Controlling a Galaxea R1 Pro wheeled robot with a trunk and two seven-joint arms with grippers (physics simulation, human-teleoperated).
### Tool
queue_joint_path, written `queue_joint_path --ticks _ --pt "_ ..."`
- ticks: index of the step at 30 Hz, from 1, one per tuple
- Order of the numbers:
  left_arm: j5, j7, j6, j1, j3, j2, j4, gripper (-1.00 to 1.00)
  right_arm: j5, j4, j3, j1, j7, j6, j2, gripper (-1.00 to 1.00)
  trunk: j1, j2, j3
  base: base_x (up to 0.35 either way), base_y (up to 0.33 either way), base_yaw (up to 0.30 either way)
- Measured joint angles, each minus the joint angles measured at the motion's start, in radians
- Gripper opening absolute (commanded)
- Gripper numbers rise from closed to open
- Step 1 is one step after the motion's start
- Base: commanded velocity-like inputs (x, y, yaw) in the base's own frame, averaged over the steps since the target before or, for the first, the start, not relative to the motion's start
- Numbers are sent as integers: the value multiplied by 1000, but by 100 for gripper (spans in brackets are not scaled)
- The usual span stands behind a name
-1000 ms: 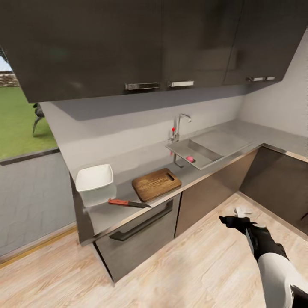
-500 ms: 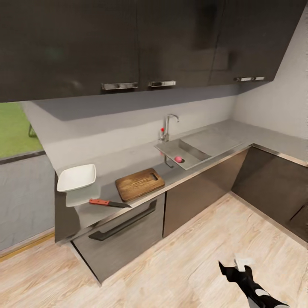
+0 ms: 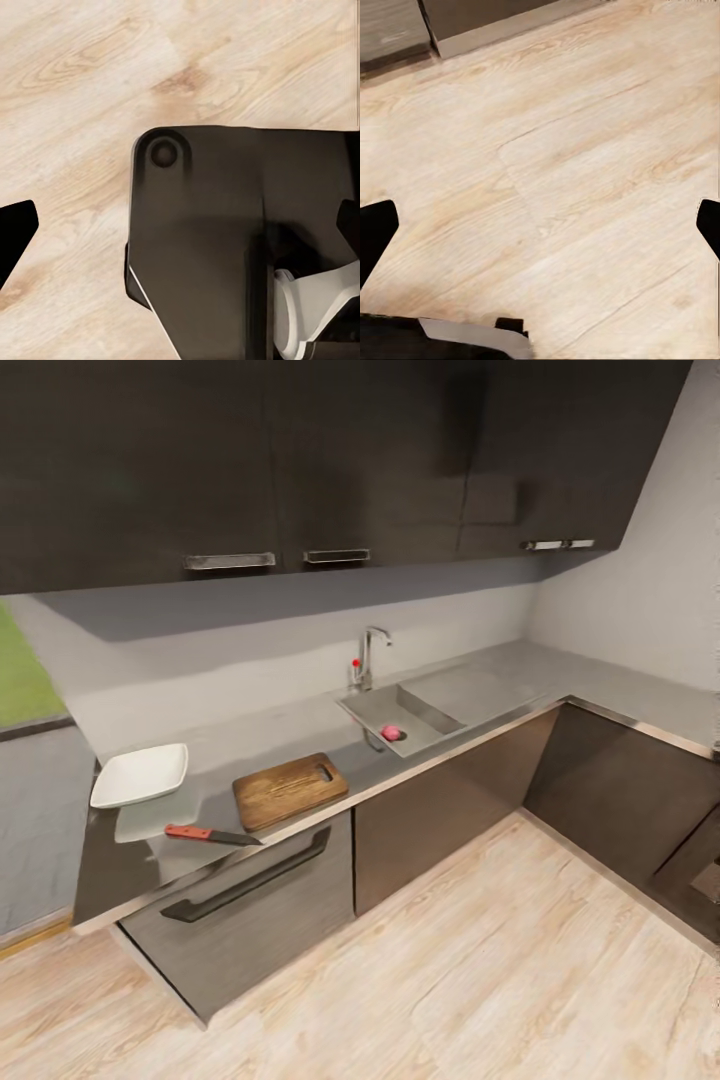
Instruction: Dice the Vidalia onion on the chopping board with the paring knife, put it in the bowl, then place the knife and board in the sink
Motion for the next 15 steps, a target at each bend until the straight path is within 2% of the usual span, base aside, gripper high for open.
queue_joint_path --ticks 1,4,6,9,11,14,15 --pt "0 0 0 0 0 0 0 100 0 0 -1 19 0 -22 2 100 0 0 0 0 -317 0" --pt "1 0 0 0 0 0 0 100 4 2 3 114 0 -114 32 100 0 0 0 0 -318 0" --pt "1 1 0 0 0 0 0 100 2 -1 -1 171 -4 -114 52 100 0 0 0 0 -318 0" --pt "1 1 0 0 1 0 0 100 -4 -19 -12 192 -11 -114 54 100 0 0 0 0 -283 0" --pt "2 2 -1 0 1 -1 0 100 -7 -52 -14 196 -25 -88 54 100 0 0 0 0 -176 0" --pt "11 5 -1 0 3 -3 0 100 -10 -159 -14 200 -45 -20 60 100 0 0 0 0 -62 0" --pt "49 20 -3 0 5 -4 -1 100 -15 -262 -14 201 -51 19 78 100 0 0 0 0 -15 0"
